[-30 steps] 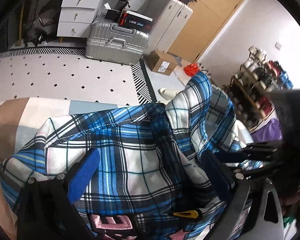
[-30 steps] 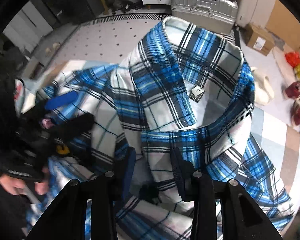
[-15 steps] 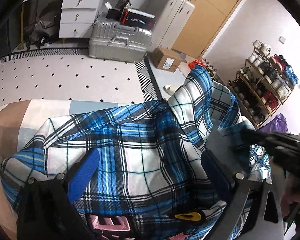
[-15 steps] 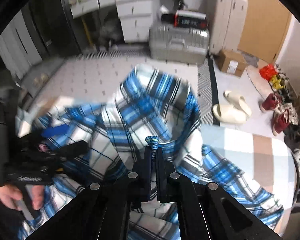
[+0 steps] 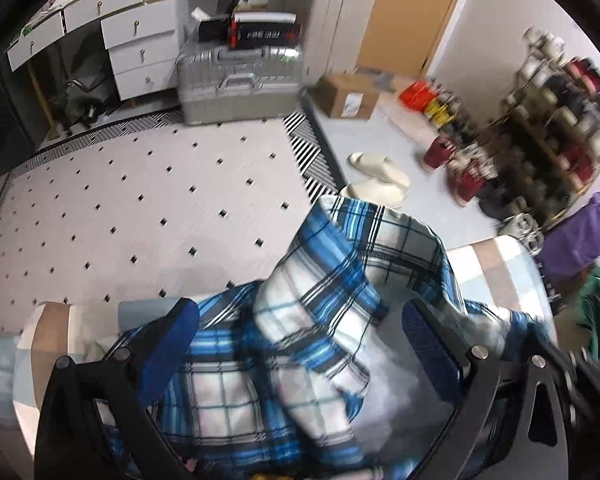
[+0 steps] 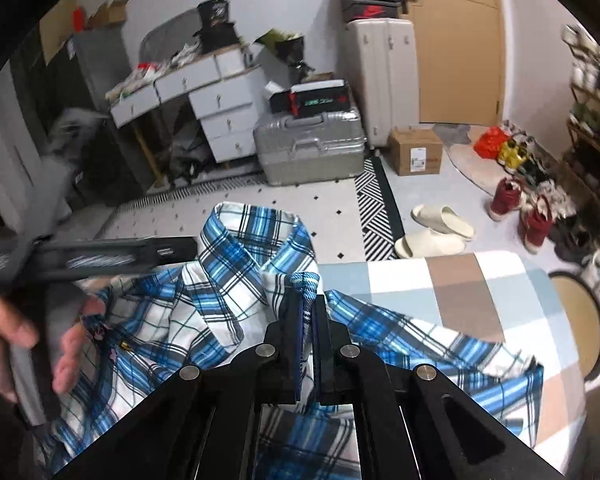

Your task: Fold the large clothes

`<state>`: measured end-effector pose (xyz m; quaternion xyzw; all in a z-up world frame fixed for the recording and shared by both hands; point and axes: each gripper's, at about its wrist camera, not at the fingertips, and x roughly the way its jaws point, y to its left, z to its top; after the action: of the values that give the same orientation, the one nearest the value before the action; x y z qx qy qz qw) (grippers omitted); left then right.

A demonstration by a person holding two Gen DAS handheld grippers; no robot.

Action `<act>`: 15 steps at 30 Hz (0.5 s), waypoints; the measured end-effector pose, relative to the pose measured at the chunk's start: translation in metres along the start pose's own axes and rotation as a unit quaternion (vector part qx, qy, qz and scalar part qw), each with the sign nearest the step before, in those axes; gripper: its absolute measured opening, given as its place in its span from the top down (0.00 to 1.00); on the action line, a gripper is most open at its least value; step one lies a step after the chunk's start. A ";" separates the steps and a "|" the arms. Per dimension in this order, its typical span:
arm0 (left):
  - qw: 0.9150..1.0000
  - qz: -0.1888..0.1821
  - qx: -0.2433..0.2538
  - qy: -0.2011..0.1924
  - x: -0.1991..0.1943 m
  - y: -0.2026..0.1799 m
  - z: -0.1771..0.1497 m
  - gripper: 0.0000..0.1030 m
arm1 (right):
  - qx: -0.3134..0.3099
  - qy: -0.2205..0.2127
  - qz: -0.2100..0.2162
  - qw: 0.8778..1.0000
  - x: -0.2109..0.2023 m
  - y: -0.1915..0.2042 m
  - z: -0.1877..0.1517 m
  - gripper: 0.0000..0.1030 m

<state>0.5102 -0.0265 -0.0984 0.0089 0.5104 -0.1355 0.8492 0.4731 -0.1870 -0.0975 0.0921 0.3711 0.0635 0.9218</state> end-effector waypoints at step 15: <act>0.998 0.040 -0.037 0.039 0.047 0.012 -0.005 0.92 | 0.019 -0.031 -0.001 0.999 -0.014 -0.022 -0.015 0.96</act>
<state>0.5301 -0.0244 -0.1432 0.0030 0.5466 -0.0816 0.8334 0.4540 -0.2092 -0.1032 0.1116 0.3433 0.0525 0.9311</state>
